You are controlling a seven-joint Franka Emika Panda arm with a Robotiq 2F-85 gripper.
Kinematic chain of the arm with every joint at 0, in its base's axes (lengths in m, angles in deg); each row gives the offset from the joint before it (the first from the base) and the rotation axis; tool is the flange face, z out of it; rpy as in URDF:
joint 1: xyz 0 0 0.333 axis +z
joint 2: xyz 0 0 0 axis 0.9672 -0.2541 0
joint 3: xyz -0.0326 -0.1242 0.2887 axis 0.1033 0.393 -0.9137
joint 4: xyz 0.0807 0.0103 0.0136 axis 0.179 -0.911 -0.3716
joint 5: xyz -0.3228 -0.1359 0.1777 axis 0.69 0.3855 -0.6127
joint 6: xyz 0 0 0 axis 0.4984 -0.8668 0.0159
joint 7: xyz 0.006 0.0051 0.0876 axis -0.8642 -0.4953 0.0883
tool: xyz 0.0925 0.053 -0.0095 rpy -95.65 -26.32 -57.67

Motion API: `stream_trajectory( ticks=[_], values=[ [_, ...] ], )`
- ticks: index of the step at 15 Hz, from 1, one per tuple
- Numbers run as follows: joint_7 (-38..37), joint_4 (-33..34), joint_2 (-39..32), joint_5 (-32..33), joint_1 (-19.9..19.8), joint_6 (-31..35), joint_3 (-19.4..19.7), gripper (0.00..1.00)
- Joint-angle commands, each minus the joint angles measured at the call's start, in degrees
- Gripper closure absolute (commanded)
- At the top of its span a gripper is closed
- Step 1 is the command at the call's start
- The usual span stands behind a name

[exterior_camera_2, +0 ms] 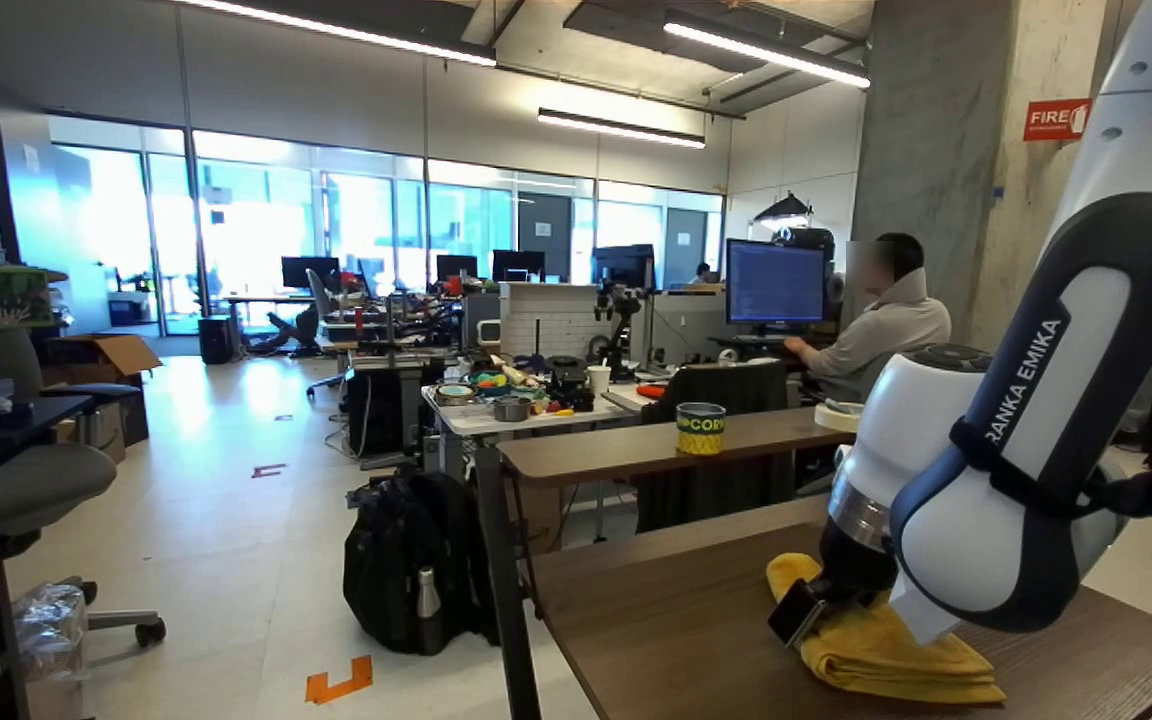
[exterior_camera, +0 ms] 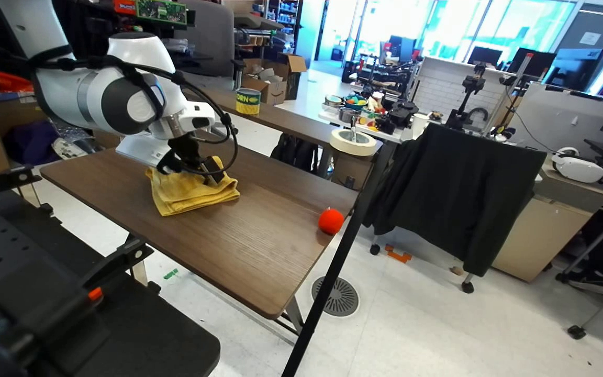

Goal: Wipe the table with the yellow towel

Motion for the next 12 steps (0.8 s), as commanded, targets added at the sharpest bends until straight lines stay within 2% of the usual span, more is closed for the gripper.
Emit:
stream_trajectory(
  ticks=[1,6,7,9,12],
  values=[
    [-2.30,-3.66,0.36,-1.12,1.69,-5.64,5.67,0.00],
    [-9.11,-4.26,-1.22,-1.10,4.17,-10.66,15.25,0.00],
    [-9.73,-4.23,-1.36,-0.64,3.90,-11.54,15.53,0.00],
    [-9.00,-4.47,-0.21,0.58,2.70,-12.39,13.38,0.00],
    [-4.97,-5.91,2.55,2.58,0.20,-10.85,6.41,0.00]
  ],
)
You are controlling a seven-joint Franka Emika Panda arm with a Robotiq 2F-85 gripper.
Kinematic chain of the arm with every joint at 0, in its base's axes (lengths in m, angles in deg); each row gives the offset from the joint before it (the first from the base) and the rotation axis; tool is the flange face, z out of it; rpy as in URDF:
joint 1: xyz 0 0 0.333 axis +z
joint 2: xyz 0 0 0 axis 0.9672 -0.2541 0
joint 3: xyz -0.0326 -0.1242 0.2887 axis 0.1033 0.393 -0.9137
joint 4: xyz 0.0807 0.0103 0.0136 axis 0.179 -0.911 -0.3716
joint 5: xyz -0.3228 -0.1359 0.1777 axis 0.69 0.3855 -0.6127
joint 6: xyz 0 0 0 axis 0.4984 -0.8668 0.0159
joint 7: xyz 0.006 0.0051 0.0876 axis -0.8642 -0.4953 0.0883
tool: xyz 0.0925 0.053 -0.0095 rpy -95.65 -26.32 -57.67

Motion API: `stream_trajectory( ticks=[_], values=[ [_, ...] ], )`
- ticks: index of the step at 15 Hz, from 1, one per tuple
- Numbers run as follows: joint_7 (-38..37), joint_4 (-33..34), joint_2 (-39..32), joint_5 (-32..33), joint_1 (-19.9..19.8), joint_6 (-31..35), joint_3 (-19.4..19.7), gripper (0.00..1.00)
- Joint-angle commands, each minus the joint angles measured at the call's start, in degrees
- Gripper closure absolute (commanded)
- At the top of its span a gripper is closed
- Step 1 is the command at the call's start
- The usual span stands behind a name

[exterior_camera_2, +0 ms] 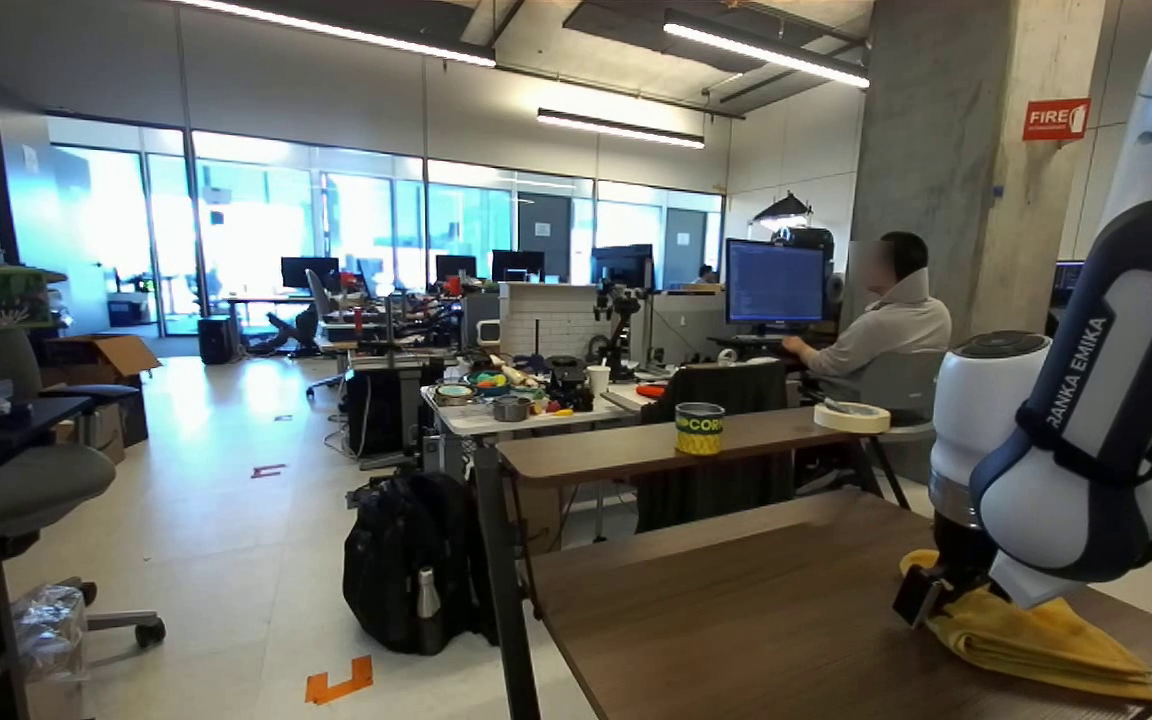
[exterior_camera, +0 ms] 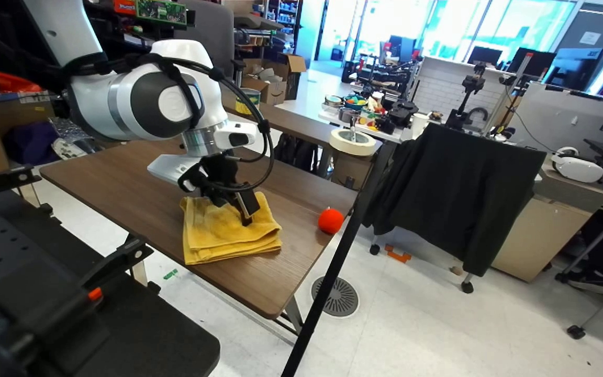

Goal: Wipe the table with the yellow towel

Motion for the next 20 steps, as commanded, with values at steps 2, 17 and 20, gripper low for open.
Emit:
stream_trajectory(
  ticks=[2,17,20],
  values=[
    [3.46,-2.61,2.12,3.61,-1.18,1.54,-9.50,0.00],
    [7.01,3.16,2.39,2.94,-8.96,-2.03,-14.87,0.00],
    [4.34,6.97,0.29,2.34,-12.27,-3.41,-9.36,0.00]
  ],
)
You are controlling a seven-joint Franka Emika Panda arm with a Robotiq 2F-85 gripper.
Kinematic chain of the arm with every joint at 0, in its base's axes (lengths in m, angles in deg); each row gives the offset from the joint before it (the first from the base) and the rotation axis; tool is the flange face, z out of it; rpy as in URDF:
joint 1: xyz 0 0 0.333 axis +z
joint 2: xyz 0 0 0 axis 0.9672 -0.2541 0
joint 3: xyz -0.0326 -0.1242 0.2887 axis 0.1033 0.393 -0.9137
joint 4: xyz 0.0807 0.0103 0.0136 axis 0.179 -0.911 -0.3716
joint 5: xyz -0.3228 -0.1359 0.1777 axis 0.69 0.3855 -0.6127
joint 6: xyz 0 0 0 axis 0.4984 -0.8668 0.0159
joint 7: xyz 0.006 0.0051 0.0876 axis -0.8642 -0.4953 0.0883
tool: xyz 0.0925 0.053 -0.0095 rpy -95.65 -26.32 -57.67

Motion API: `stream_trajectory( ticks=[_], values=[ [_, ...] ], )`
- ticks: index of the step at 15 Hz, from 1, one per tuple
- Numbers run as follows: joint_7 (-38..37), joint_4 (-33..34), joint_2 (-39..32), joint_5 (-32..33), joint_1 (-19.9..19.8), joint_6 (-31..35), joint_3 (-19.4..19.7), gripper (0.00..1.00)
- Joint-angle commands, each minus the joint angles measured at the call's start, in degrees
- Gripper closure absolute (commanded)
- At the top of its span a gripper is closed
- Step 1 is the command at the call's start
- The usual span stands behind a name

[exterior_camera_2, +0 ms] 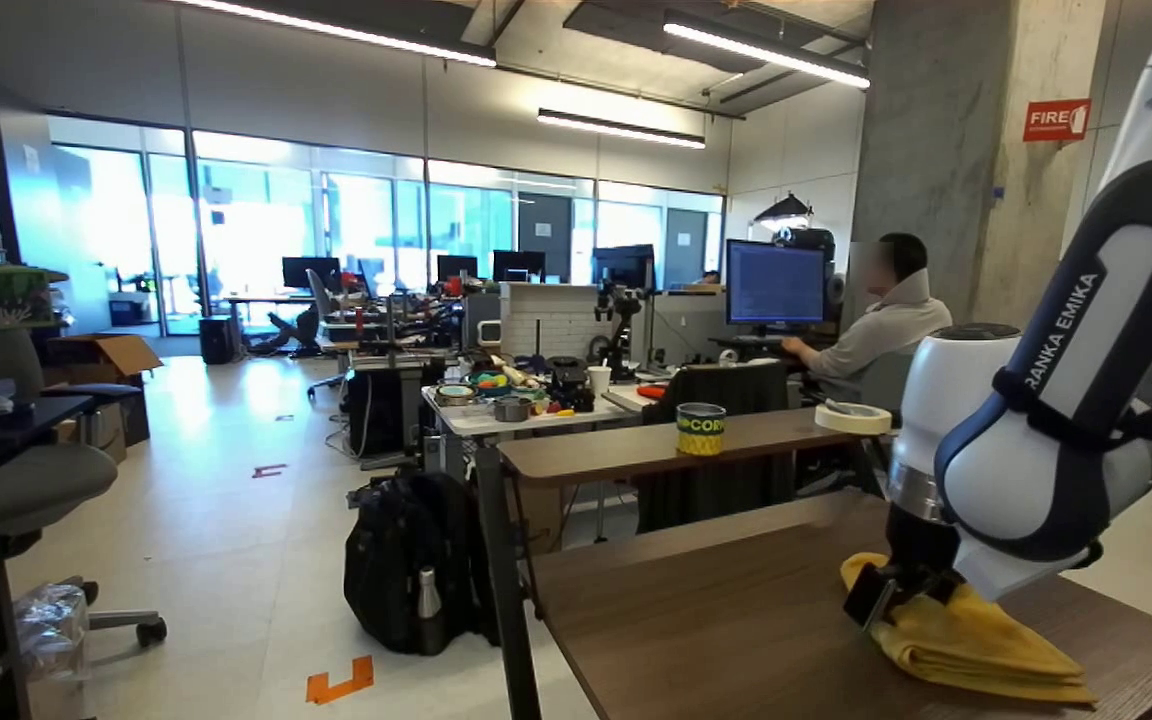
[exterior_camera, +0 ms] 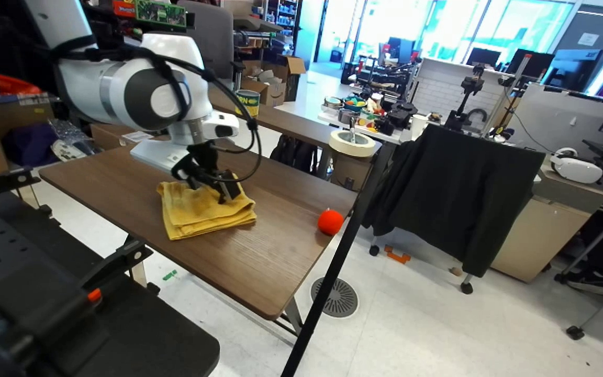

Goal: Wipe the table with the yellow towel

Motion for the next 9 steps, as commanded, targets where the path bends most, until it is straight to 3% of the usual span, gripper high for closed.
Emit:
stream_trajectory(
  ticks=[1,3,9],
  values=[
    [-3.68,6.28,-3.31,-1.56,-3.84,-5.44,3.67,0.00],
    [-3.73,7.20,-3.24,-0.85,-5.37,-7.42,2.46,0.00],
    [2.07,3.90,0.13,-0.66,-8.45,-6.71,-11.79,0.00]
  ],
)
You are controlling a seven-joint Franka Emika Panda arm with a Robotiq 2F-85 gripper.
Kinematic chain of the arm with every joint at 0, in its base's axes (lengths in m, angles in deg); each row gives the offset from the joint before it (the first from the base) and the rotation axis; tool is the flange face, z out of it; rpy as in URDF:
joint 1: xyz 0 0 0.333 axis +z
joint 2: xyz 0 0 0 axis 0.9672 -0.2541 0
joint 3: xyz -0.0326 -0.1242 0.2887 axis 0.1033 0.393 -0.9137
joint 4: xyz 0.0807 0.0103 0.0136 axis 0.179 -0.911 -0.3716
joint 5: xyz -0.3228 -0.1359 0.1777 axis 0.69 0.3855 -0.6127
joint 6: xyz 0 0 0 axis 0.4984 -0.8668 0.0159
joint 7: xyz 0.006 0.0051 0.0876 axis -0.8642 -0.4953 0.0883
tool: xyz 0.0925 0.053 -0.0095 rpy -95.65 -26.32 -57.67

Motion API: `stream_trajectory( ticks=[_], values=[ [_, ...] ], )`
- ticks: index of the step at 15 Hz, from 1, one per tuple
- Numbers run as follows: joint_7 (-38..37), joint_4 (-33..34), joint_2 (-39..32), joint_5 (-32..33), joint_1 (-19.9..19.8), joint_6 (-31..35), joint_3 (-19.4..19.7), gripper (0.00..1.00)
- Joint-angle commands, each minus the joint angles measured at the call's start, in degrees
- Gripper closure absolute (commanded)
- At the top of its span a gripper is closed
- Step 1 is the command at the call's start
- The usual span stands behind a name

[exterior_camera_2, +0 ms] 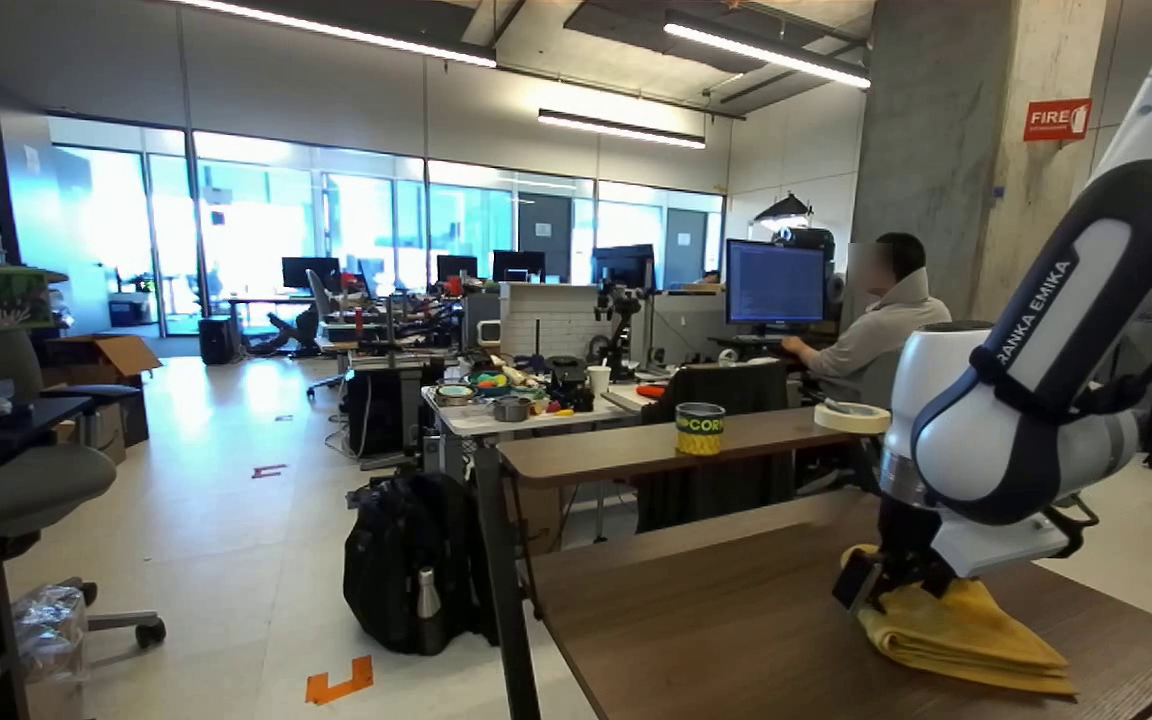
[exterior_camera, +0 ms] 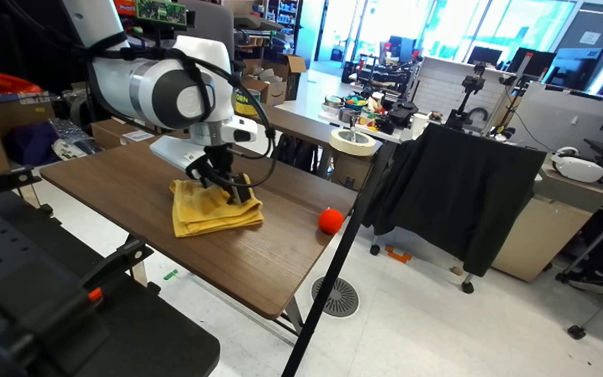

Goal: Wipe the table with the yellow towel

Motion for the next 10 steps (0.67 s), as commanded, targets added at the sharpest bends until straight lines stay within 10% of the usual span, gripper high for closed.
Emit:
stream_trajectory(
  ticks=[1,10],
  values=[
    [2.99,-1.25,1.33,-0.52,-1.05,0.23,-7.23,0.00],
    [0.68,-1.38,11.61,-0.60,-2.47,9.14,-0.88,0.00]
  ],
)
